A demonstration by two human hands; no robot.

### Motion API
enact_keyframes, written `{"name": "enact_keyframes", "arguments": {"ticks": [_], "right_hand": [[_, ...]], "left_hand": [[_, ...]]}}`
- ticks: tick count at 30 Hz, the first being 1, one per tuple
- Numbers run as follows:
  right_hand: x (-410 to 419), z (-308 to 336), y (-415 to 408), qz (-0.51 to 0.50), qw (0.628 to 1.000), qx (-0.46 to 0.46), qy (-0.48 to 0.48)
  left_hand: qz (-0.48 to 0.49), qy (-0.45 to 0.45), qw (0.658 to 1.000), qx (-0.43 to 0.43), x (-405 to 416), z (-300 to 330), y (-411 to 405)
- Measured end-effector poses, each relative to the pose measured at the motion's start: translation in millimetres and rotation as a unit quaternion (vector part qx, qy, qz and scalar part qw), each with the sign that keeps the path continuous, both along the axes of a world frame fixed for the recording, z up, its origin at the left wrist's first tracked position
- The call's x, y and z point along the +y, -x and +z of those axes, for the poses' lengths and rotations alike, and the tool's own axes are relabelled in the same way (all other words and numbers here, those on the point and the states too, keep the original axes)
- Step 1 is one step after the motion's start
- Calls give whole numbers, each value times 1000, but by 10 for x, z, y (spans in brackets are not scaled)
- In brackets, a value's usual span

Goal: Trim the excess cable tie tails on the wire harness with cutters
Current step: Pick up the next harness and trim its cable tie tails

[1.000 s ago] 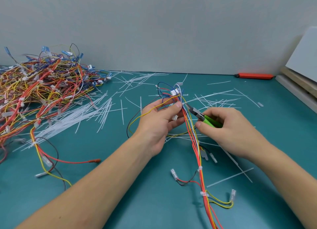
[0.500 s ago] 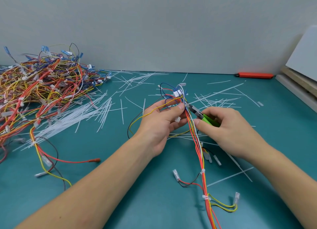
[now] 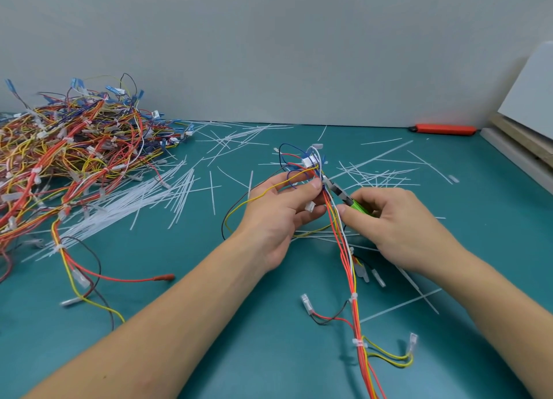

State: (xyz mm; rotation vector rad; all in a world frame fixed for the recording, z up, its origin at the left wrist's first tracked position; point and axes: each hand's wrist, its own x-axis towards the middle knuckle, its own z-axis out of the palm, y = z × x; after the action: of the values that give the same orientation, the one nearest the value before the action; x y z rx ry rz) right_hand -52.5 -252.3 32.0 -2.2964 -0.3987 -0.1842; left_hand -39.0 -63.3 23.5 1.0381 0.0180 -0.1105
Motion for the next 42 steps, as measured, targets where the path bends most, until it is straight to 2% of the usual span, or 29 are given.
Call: {"name": "enact_keyframes", "arguments": {"ticks": [5,9,12,17,20,25,29,34,38,42], "right_hand": [[10,9,-7,-32,994,28,-101],[-10,58,-29,-78,944,107,-301],[-37,71,-24,-77,949,108,-286],[86,38,50,-13,969,111,-222],[95,23,56,4,968,112,-226],[39,77,8,-32,934,98,-343],[-74,129,-63,-103,901,74,-416],[-155,180,-96,-145,862,77,-480],[-218,219,-112,-169,859,73,-477],[-231,211,-111,-181,863,72,-466]], "left_hand": [[-7,10,1000,12,2,8,-3],[-1,-25,1000,2,15,8,0],[9,-78,997,-17,7,3,6],[3,-156,987,-29,-24,-4,49],[-6,-168,985,-31,-27,17,60],[-89,-105,990,18,15,78,54],[-122,-6,990,66,67,139,37],[-184,-7,979,90,78,189,85],[-113,102,982,114,88,188,33],[-37,155,979,123,152,203,-19]]}}
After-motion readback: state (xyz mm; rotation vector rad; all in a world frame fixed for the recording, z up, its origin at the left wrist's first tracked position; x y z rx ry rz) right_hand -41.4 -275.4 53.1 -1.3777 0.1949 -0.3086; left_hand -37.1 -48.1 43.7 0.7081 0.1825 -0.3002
